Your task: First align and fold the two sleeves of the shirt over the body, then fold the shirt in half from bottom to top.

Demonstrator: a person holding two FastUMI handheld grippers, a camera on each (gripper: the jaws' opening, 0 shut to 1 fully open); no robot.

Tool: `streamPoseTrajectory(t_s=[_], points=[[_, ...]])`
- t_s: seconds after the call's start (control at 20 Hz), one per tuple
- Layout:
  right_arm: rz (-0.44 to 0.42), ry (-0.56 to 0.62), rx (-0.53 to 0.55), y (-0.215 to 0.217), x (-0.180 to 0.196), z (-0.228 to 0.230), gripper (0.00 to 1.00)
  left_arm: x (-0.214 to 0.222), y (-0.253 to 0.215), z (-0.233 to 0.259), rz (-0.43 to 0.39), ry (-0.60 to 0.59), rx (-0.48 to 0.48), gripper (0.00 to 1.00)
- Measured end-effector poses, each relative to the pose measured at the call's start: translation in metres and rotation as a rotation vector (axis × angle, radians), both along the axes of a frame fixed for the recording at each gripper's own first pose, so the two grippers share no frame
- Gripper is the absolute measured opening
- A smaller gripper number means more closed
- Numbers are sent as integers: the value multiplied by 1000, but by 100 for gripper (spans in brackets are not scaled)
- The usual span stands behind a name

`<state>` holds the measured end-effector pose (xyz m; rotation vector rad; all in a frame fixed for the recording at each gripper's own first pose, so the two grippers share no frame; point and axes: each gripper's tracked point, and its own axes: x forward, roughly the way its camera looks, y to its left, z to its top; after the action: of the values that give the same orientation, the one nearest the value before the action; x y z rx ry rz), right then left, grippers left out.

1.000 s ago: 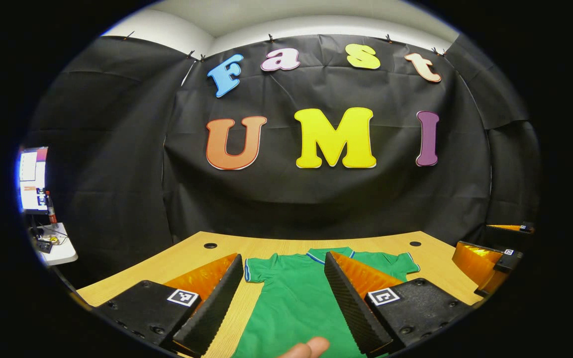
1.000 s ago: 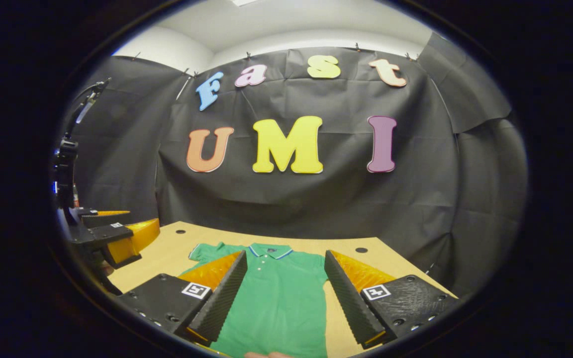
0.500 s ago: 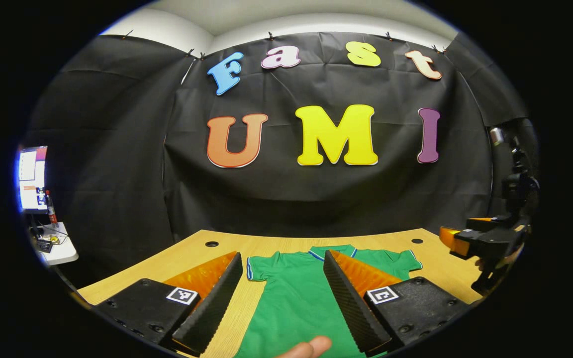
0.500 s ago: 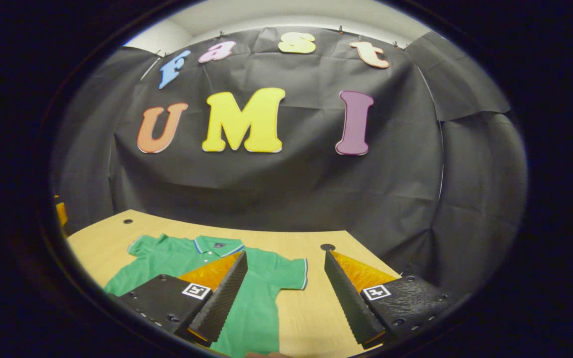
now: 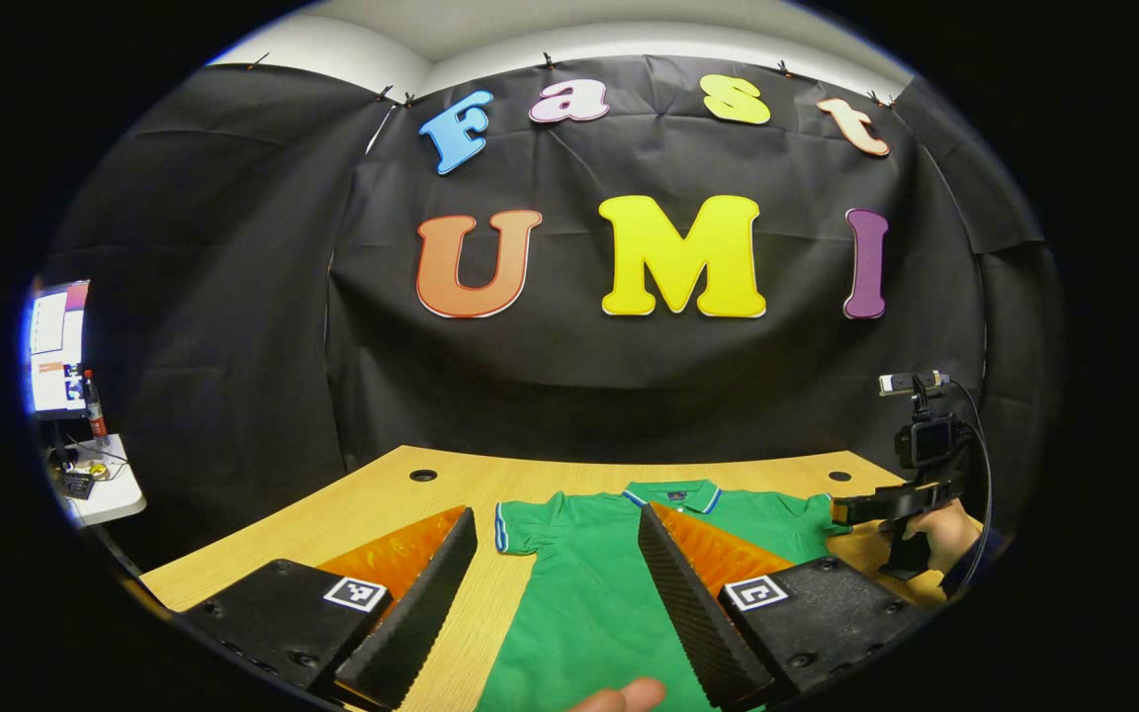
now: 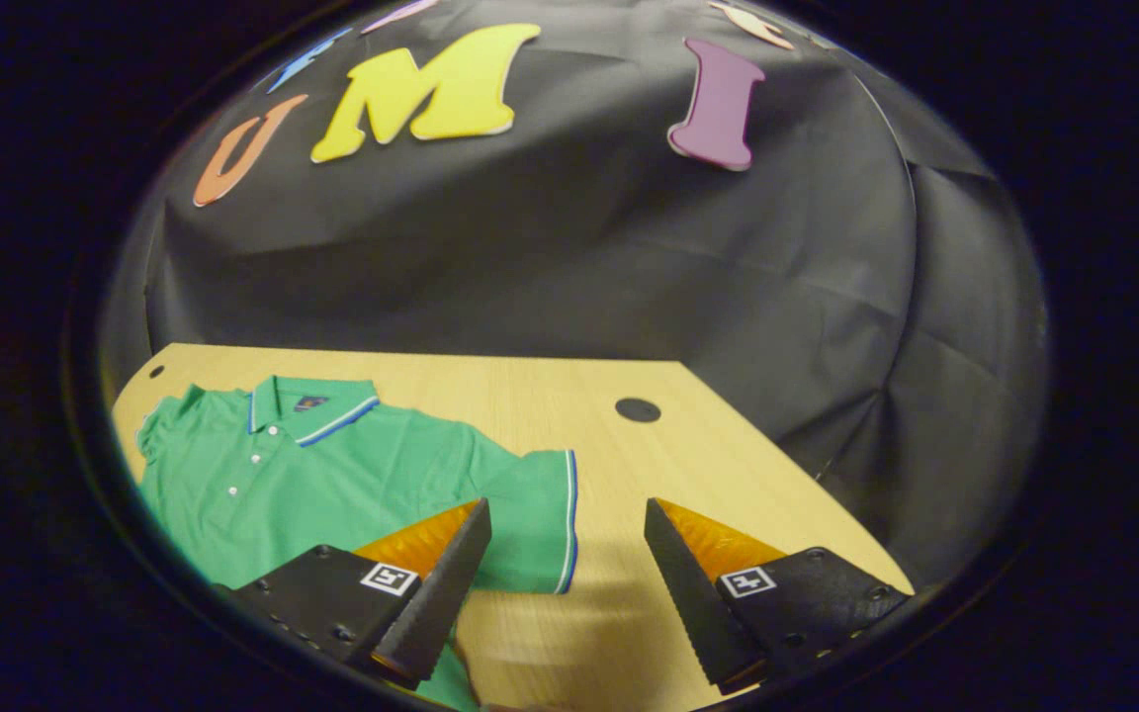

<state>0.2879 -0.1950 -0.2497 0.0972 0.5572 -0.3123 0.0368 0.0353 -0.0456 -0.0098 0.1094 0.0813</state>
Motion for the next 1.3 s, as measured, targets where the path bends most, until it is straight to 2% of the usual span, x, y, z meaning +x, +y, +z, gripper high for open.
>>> streamPoseTrajectory(t_s=[0.2, 0.3, 0.4, 0.45, 0.5, 0.55, 0.6, 0.65, 0.95, 1.2, 1.3], points=[[12, 90, 123, -1, 11, -35, 93, 8, 5, -9, 5, 13, -2, 100], [4, 82, 163, -6, 17, -31, 87, 13, 8, -17, 9, 34, -4, 100], [15, 66, 224, 0, 19, -34, 51, 17, 9, -25, 11, 56, -16, 100], [23, 55, 257, 2, 18, -32, 27, 18, 9, -26, 9, 62, -22, 100], [26, 55, 282, 4, 17, -30, 20, 19, 9, -28, 9, 67, -25, 100], [35, 43, 279, 4, 21, -32, 7, 20, 10, -29, 12, 69, -25, 100], [38, 43, 280, 3, 20, -30, 7, 19, 12, -28, 15, 66, -23, 100], [35, 44, 277, 4, 19, -29, 1, 20, 13, -28, 16, 62, -21, 100], [47, -23, 159, 13, 21, 9, 1, 25, 14, -35, 16, 74, -26, 100], [128, -65, 46, 49, 21, 45, 0, 23, 21, -31, 29, 67, -13, 100], [186, -75, 3, 69, 21, 53, 1, 23, 23, -31, 36, 61, -3, 100]])
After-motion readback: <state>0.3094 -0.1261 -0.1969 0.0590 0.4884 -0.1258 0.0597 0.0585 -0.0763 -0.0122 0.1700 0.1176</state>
